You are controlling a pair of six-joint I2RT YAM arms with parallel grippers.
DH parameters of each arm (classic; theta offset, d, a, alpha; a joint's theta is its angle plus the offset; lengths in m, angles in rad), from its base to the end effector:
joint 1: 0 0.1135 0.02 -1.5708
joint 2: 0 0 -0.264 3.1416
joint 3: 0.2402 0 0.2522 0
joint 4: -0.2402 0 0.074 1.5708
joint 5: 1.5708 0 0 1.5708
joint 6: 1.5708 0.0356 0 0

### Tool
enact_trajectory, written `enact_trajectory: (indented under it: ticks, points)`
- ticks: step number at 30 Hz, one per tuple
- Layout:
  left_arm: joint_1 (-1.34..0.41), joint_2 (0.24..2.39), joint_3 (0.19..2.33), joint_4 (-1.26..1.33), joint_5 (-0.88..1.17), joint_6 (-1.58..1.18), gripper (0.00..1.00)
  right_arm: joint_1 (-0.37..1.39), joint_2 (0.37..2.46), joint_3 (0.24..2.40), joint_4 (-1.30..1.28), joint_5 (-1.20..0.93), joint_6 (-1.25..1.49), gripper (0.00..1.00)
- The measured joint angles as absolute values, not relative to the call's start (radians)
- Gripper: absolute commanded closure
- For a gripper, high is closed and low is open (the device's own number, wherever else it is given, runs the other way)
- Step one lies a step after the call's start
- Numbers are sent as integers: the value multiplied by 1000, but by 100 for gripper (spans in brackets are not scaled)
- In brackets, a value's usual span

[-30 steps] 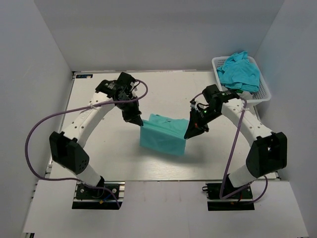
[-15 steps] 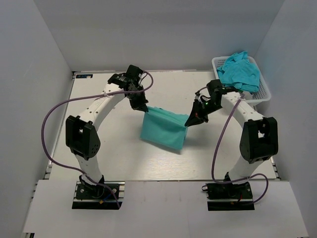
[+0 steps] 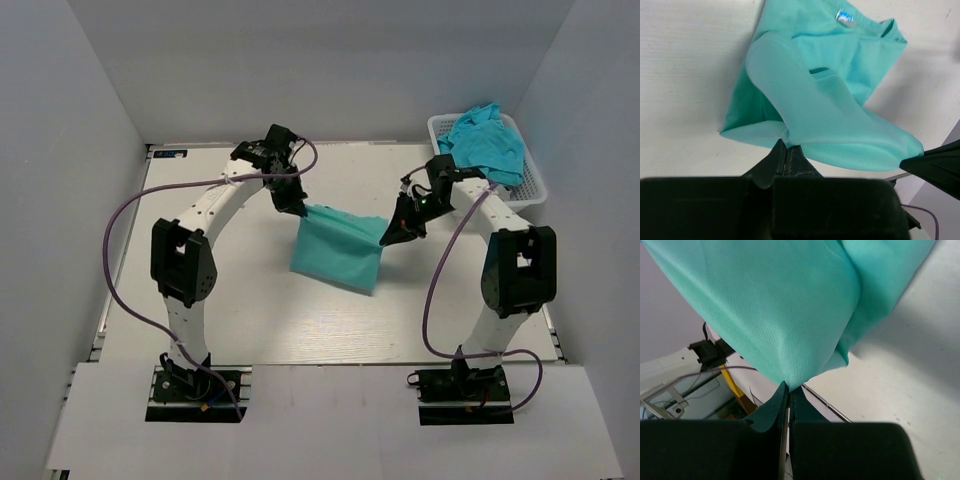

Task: Fold and stack the t-shirts
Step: Fold the long partially folded tshirt into a neat square

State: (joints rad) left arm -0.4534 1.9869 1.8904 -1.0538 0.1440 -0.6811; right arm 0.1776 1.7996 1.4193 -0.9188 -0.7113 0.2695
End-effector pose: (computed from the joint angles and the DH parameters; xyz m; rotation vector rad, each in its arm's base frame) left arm 0.3761 -0.1890 0.2914 -0.2774 2.8084 -0.4952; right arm 0.3470 0.0859 0.2381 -0.0135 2.8367 1.1120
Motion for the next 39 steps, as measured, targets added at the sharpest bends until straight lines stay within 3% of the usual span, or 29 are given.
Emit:
enact_trajectory:
  ticks: [6,14,23,31,39]
  points:
    - [-456,1839,1707,-1091,201,-681,100,182,1625,1261,-963,-776,199,100]
    - [-477,1477,1411,-1193,328,-707,100,208,1358,1042,-1055,-932,120,100]
    - [-477,1335,1392,-1319,450,-746,100,277,1143,926,-1119,-1051,141,100]
    - [-473,1354,1437,-1324,427,-740,100,275,1213,933,-1095,-1076,150,100]
    - [-466,1562,1532,-1301,292,-732,100,244,1392,983,-1034,-1069,151,100]
